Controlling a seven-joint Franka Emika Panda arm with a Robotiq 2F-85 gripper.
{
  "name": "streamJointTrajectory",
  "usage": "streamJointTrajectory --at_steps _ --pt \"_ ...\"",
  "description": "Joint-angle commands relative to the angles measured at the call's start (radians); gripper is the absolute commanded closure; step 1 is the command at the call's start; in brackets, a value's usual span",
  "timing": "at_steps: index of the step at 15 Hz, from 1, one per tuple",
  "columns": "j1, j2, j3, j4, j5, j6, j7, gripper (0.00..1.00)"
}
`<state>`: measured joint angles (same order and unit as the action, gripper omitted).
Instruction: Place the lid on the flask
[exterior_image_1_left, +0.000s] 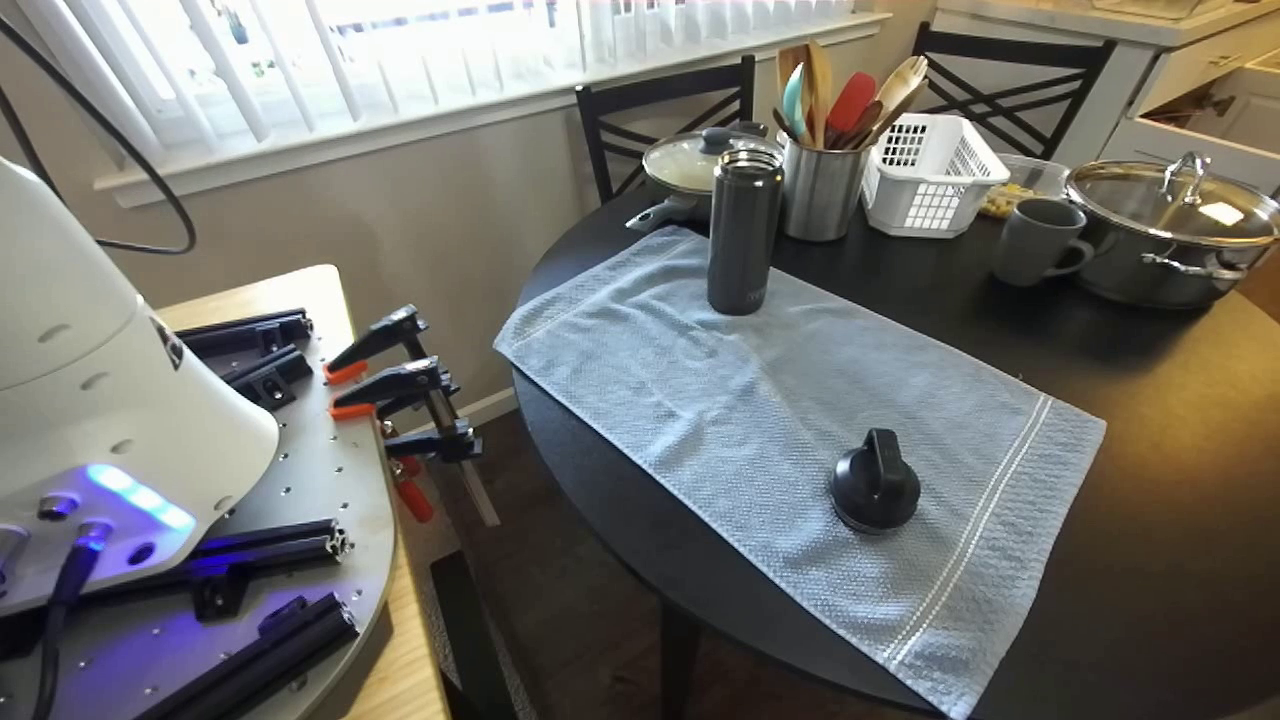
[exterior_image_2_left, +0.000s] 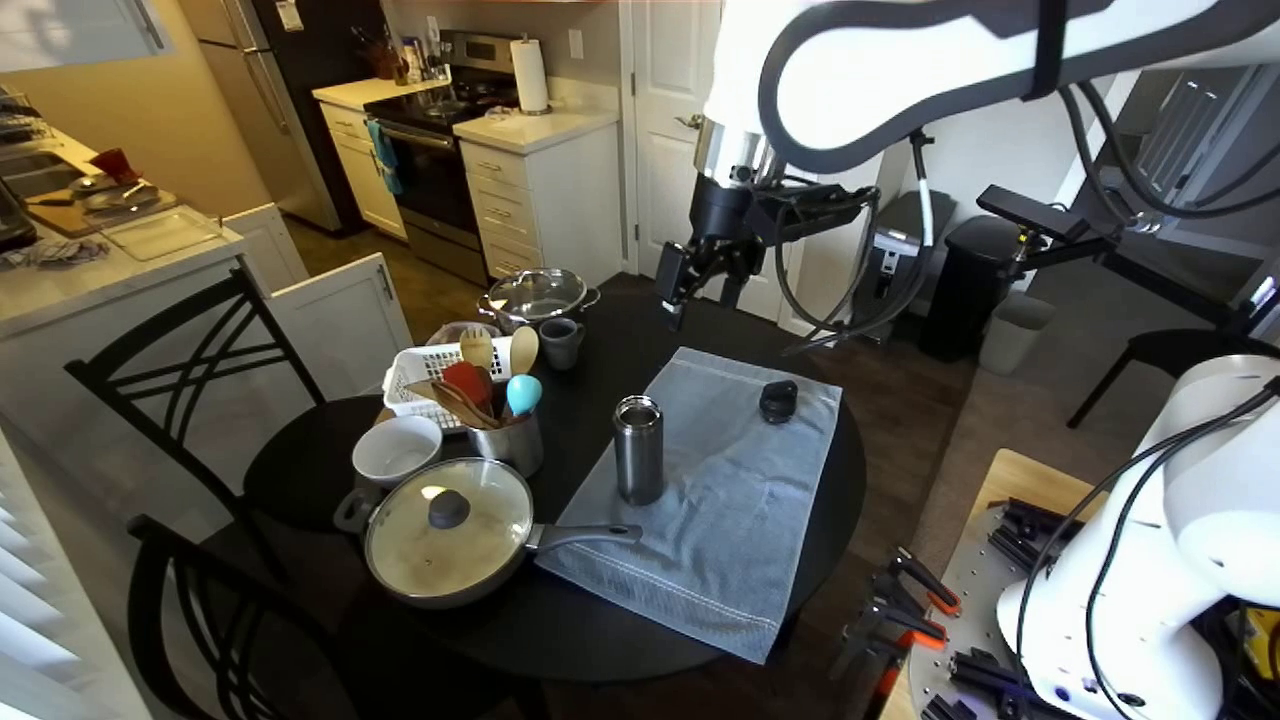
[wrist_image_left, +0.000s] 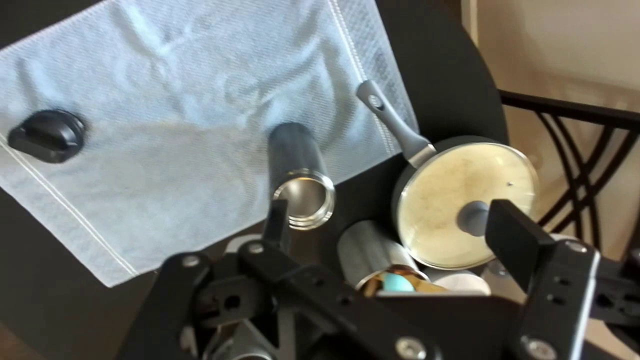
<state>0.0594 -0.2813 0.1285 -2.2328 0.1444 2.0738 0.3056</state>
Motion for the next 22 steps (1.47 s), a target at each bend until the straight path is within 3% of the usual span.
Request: streamJointTrajectory --at_steps 1,7,10,11,20,22 --pt "-0.074 0.020 -0.037 -0.104 -0.074 0.065 0.089 0.00" --pt "-0.136 0.123 -0.074 -0.163 -0.119 0.136 0.279 0.00" --pt "-0.129 0.150 -0.110 -0.139 -0.023 0.131 0.289 0.00" --pt "-0.122 0.141 -0.104 -0.153 -0.070 0.116 0.265 0.00" --pt "-0.123 0.151 -0.118 -0.137 -0.038 0.119 0.266 0.00" --pt "-0.143 0.185 -0.131 -0.156 -0.086 0.203 0.266 0.00"
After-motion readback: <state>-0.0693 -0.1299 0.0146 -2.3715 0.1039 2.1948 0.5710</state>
